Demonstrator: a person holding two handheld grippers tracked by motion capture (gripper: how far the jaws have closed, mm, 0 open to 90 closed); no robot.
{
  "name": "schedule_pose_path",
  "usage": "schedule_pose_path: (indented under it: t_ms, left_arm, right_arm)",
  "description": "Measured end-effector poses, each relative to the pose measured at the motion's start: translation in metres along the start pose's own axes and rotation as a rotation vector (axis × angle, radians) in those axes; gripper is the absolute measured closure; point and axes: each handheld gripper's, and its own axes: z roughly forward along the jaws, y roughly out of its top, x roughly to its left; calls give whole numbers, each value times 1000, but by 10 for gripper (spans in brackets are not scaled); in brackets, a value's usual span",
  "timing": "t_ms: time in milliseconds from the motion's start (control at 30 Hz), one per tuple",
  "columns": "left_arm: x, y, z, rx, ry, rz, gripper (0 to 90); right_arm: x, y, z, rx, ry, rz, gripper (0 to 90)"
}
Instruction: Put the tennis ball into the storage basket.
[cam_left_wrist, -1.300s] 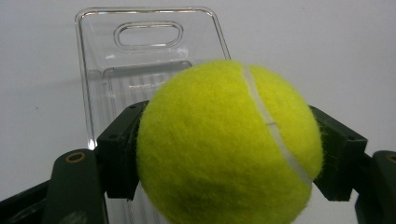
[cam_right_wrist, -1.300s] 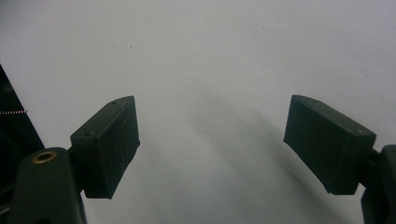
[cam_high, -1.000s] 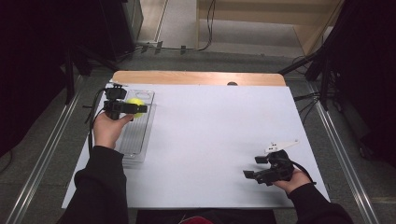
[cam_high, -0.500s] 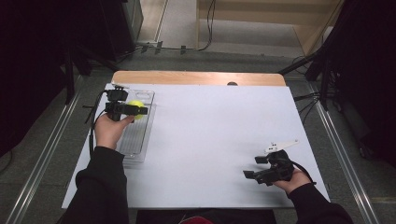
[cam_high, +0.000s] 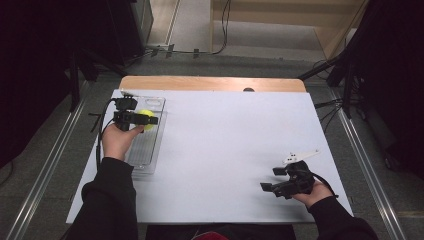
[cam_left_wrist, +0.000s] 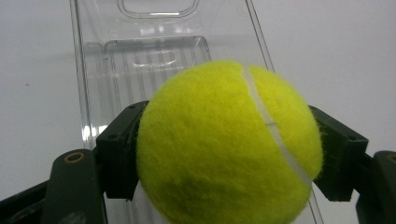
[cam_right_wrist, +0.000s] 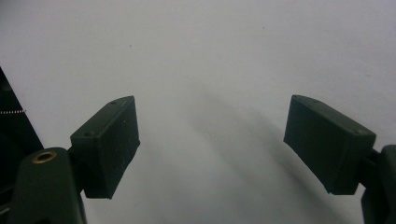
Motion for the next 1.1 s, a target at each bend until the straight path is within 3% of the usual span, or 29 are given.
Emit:
schedule_pose_path:
  t_ms: [667,767,967,1100]
  left_arm:
    - [0,-1,4,21,5,7,240]
    - [-1,-2,6,38,24,33,240]
    - [0,1,-4,-16,2,9,229]
    - [1,1,-5,-13,0,2,228]
  right_arm:
    - [0,0,0,-1,1,0,160]
    - [0,0,0,-1,0,0,160]
    - [0,0,0,1,-1,4,160]
    - [0,0,0,0,-1,-1,160]
